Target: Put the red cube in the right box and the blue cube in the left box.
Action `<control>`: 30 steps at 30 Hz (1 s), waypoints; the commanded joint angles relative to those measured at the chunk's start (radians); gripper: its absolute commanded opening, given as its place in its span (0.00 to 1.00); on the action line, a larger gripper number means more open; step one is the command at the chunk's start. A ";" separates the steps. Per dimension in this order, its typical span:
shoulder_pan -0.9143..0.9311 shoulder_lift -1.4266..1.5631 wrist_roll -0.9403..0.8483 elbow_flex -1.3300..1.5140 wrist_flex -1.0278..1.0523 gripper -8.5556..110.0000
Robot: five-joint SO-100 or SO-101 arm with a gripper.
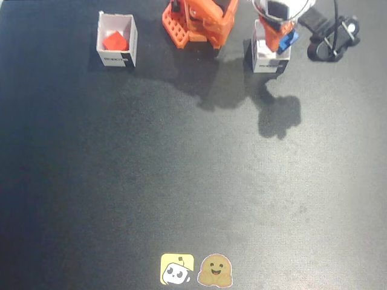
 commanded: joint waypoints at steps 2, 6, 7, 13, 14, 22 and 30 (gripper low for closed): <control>-0.021 0.055 0.018 0.005 -0.018 0.22; -0.021 0.054 0.015 0.006 -0.021 0.23; -0.021 0.054 0.015 0.009 -0.023 0.23; -0.018 0.054 0.038 0.026 -0.014 0.10; -0.015 0.055 0.038 0.029 -0.012 0.08; 0.077 0.055 -0.014 0.017 -0.017 0.07; 0.333 0.044 -0.146 -0.028 -0.037 0.07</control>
